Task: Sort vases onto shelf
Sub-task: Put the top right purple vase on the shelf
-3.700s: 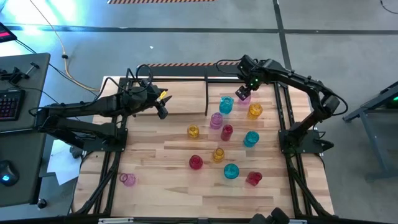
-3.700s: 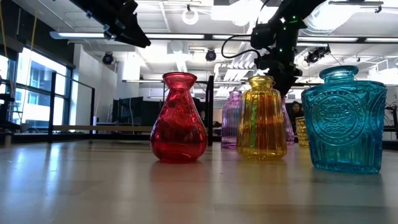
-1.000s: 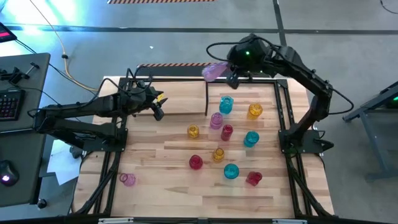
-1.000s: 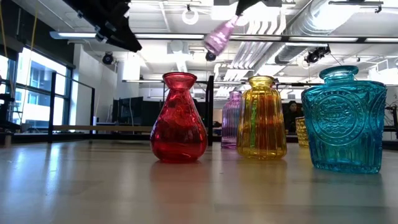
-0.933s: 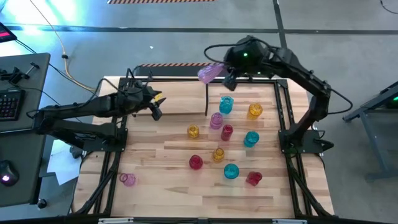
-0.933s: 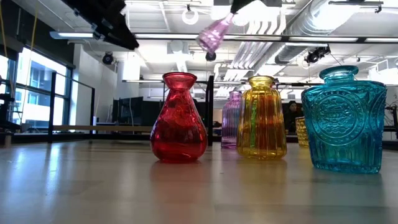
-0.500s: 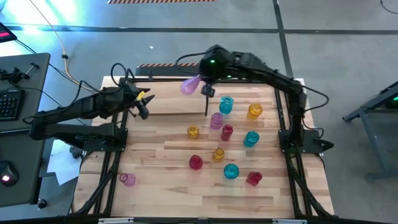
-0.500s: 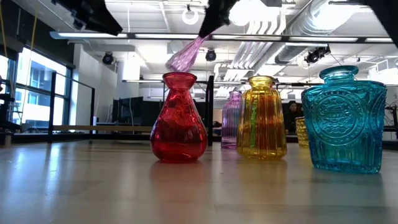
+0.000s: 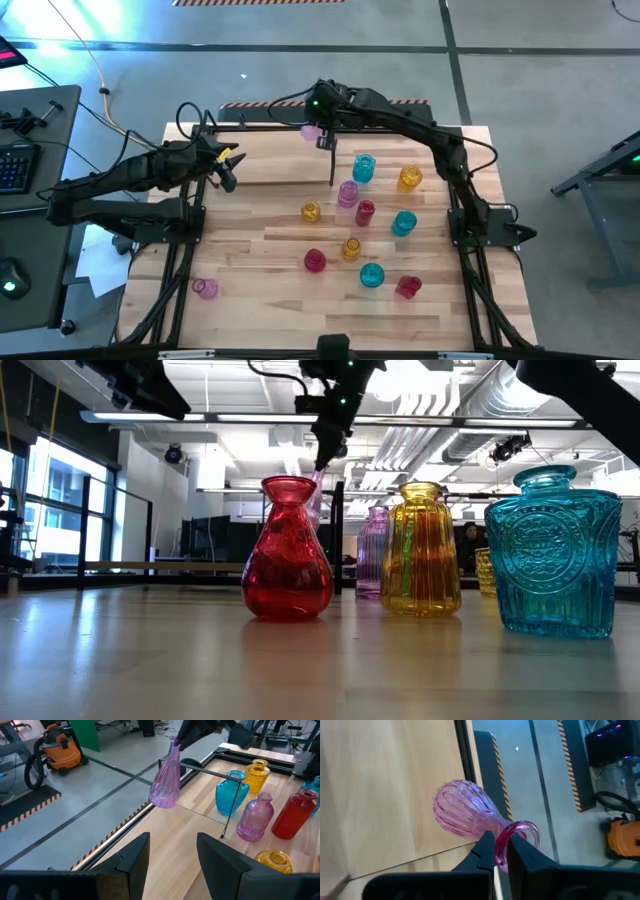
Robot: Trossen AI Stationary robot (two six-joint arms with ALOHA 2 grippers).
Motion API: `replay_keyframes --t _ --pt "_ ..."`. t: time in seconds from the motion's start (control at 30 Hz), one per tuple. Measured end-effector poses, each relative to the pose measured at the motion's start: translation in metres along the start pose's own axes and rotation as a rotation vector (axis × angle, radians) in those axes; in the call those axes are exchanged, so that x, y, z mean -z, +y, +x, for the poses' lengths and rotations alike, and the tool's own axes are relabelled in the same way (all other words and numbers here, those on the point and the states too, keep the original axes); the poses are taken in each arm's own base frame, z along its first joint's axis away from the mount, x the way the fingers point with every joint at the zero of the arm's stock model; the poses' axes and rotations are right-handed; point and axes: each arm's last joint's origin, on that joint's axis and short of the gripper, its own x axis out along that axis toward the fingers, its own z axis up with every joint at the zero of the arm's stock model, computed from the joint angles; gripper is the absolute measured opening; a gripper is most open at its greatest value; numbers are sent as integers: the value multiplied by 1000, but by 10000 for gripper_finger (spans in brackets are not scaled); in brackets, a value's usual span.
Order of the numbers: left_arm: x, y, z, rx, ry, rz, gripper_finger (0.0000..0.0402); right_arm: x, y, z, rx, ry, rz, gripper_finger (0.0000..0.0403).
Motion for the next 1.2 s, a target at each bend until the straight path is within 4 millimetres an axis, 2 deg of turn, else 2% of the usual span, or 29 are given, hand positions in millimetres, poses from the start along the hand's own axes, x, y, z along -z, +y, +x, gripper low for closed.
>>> replay_keyframes --t 0.3,0.6,1.0,1.2 --pt "0 0 0 -1 0 0 157 2 -6 8 -79 -40 8 0" --pt "0 0 0 -1 0 0 157 5 0 16 -160 -7 -8 0" --pt "0 0 0 1 -1 -9 157 7 7 45 -178 30 -37 0" --pt "0 0 0 1 -1 -9 157 6 8 48 -174 28 -44 0"
